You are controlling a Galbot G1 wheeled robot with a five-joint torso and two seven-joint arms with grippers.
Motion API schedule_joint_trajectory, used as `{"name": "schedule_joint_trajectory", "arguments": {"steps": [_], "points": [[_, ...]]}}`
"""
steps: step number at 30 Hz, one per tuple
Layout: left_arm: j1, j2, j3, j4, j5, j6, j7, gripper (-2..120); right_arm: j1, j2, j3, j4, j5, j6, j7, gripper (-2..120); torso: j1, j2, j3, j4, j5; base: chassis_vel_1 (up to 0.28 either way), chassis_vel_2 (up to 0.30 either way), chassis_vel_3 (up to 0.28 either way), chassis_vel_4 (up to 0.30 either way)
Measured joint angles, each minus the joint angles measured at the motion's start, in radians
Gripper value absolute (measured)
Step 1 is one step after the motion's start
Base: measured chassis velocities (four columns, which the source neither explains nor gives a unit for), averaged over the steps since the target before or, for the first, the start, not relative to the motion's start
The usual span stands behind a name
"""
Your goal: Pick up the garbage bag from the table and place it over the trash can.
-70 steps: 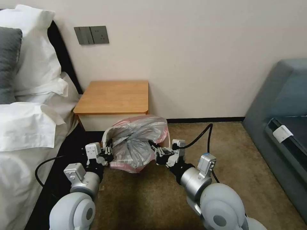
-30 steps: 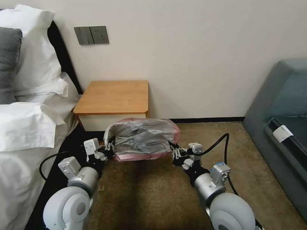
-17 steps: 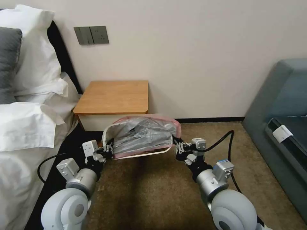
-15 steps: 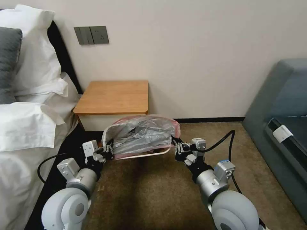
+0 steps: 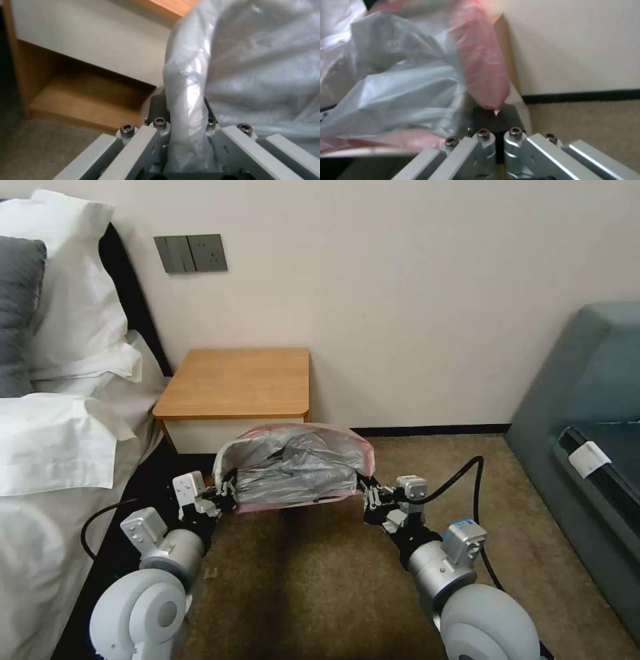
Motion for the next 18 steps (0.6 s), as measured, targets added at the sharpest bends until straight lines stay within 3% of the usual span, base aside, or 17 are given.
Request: {"name": "schedule_joint_trajectory", "arguments": {"steps": [4, 7, 10, 18], "points": [[-0.001, 0.002, 0.002, 0.007, 0.015, 0.0, -0.001, 3, 0.009, 0.0, 0.001, -0.009, -0.039, 0.009, -0.016, 3, 0.0, 0.0, 0.0, 0.0003, 0.0002, 0.0, 0.0, 0.0, 0.0], [-0.002, 0.002, 0.005, 0.013, 0.025, 0.0, -0.001, 3, 0.014, -0.003, 0.004, -0.005, -0.062, 0.012, -0.026, 17, 0.0, 0.0, 0.0, 0.0003, 0.0002, 0.0, 0.0, 0.0, 0.0], [-0.004, 0.002, 0.005, 0.014, 0.026, 0.0, -0.001, 3, 0.013, -0.005, 0.005, -0.001, -0.081, 0.011, -0.025, 24, 0.0, 0.0, 0.0, 0.0002, 0.0002, 0.0, 0.0, 0.0, 0.0], [-0.023, 0.004, 0.006, 0.032, 0.055, 0.0, -0.008, 3, -0.006, -0.014, 0.012, 0.039, -0.244, -0.003, -0.038, 54, 0.0, 0.0, 0.0, 0.0002, 0.0003, 0.0, 0.0, 0.0, 0.0]]}}
